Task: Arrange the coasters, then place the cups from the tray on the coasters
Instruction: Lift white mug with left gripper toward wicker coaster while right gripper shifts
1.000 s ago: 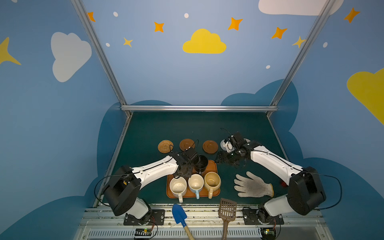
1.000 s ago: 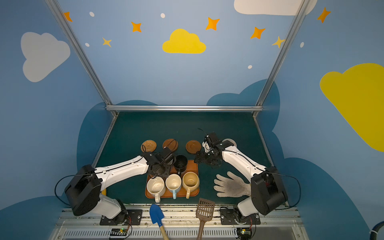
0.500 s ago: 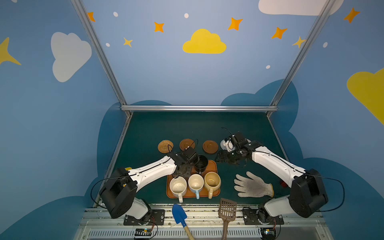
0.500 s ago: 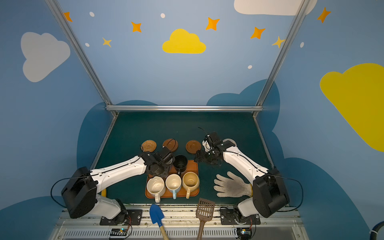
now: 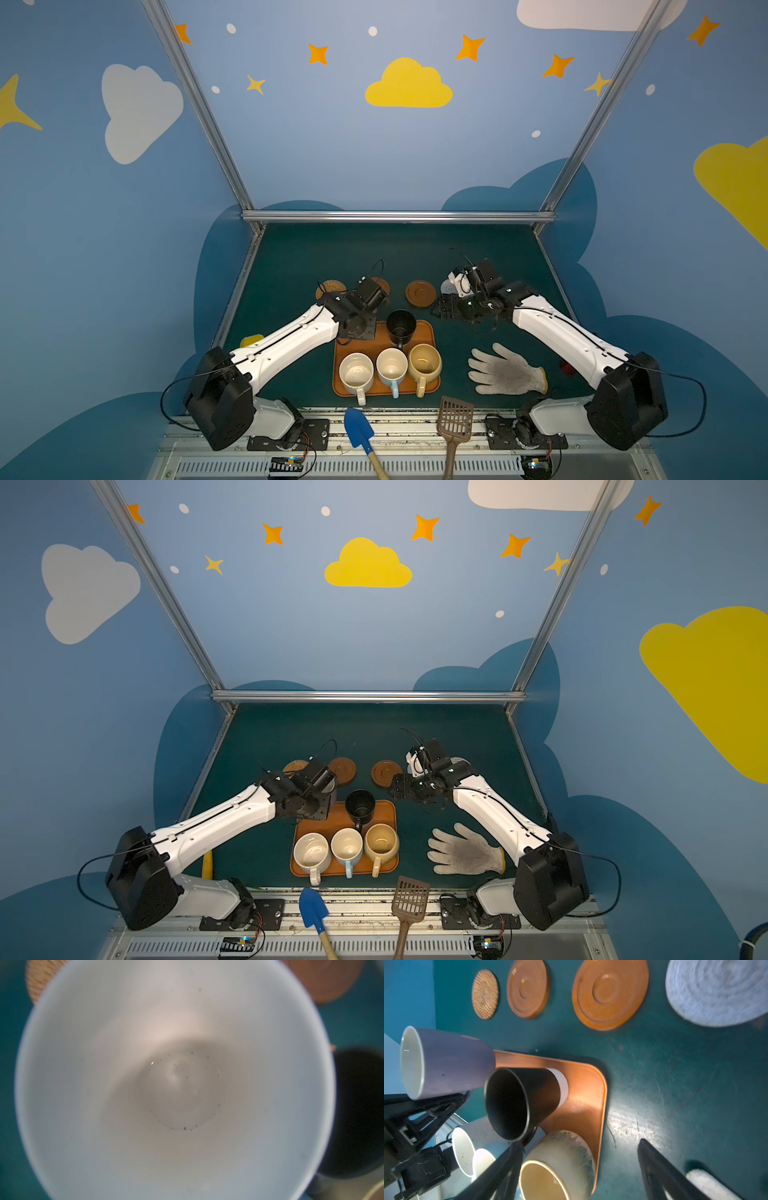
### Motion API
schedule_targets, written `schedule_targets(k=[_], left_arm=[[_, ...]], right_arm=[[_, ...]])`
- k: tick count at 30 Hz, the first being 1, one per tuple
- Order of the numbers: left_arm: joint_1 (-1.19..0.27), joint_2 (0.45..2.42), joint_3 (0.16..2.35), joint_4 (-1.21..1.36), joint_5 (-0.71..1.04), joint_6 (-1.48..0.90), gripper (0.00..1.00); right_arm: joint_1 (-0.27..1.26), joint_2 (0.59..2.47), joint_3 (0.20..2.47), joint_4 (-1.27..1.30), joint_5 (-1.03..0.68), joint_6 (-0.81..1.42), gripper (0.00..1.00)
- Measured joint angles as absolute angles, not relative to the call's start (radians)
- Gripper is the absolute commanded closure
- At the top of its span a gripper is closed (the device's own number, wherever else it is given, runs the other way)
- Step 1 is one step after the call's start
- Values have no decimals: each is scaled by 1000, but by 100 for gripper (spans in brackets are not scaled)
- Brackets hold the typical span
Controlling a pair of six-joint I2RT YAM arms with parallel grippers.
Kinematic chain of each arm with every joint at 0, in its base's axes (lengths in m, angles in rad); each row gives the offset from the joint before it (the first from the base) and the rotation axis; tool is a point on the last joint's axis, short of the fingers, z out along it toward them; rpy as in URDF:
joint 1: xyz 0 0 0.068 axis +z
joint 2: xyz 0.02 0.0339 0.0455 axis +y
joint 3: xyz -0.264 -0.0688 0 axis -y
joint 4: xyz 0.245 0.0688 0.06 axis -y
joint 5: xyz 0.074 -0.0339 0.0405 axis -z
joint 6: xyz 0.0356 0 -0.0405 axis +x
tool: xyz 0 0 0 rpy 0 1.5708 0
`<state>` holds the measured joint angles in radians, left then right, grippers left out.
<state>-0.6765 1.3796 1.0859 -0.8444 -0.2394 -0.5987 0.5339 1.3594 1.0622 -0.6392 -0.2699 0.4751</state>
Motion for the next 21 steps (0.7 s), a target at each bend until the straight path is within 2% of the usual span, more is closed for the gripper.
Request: schedule_targets(k=[10, 21], left_arm=[[-390, 1388, 1165, -826, -225, -525, 97], [-234, 1477, 1160, -745, -129, -476, 97]], right_arm=[[606, 1370, 1201, -694, -216, 478, 13], [744, 1553, 1428, -647, -294, 483, 13]])
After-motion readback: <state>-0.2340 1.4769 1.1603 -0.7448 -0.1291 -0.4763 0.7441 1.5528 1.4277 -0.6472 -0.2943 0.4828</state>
